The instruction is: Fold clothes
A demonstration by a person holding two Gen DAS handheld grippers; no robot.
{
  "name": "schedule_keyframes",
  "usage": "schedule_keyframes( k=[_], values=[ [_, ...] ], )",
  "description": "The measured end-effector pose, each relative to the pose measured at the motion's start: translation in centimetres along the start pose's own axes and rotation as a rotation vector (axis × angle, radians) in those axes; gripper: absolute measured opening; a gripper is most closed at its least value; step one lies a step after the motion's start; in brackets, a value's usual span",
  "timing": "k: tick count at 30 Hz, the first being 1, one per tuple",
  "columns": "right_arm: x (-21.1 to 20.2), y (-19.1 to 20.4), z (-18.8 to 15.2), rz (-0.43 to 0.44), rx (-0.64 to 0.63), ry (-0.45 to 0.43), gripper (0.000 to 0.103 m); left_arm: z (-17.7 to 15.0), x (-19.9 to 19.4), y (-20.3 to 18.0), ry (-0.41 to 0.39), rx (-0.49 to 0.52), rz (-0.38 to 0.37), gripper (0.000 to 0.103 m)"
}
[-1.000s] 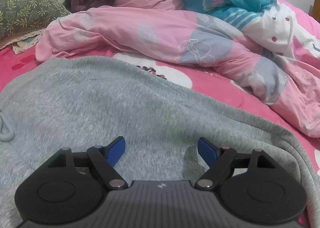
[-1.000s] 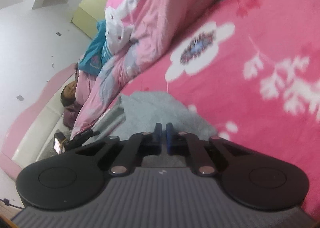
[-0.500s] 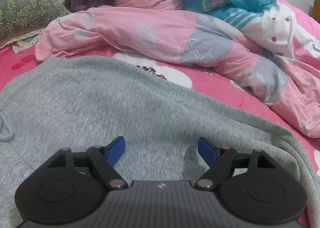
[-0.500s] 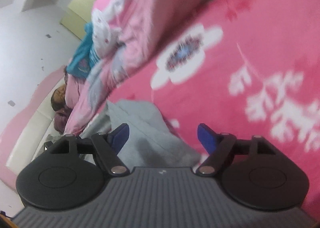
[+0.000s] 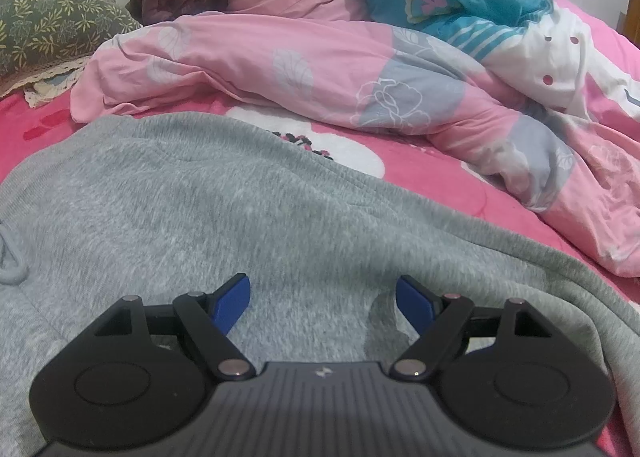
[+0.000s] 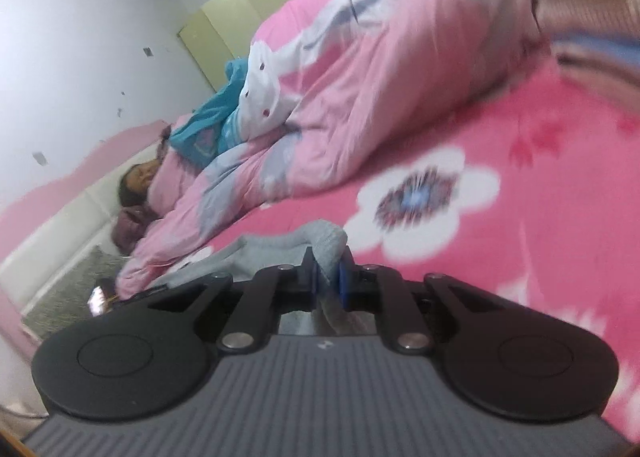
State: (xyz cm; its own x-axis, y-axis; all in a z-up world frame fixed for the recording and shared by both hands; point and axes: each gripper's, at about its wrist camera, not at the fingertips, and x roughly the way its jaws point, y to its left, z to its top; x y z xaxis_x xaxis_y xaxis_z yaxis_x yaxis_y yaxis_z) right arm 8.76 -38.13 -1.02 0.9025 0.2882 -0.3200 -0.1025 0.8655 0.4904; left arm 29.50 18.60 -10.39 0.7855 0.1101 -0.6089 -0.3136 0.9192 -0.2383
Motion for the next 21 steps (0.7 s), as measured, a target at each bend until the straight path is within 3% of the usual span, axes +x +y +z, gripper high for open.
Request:
schedule_keyframes(
  k=[5, 10, 21],
  values=[
    [3.8, -2.3, 7.0, -0.09, -0.055, -0.029, 0.008, 0.2, 0.1, 0.1, 0.002, -0.004, -0.002, 0.081],
    [9.9, -5.9, 11.8, -0.184, -0.052, -0.009, 0.008, 0.2, 0.1, 0.1, 0.001, -0.001, 0.003, 0.081],
    [24.5, -12.1, 15.1, -0.337, -0.073, 0.087, 0.008, 0.2, 0.2, -0.1, 0.004, 0.018, 0.013, 0.082]
  ],
)
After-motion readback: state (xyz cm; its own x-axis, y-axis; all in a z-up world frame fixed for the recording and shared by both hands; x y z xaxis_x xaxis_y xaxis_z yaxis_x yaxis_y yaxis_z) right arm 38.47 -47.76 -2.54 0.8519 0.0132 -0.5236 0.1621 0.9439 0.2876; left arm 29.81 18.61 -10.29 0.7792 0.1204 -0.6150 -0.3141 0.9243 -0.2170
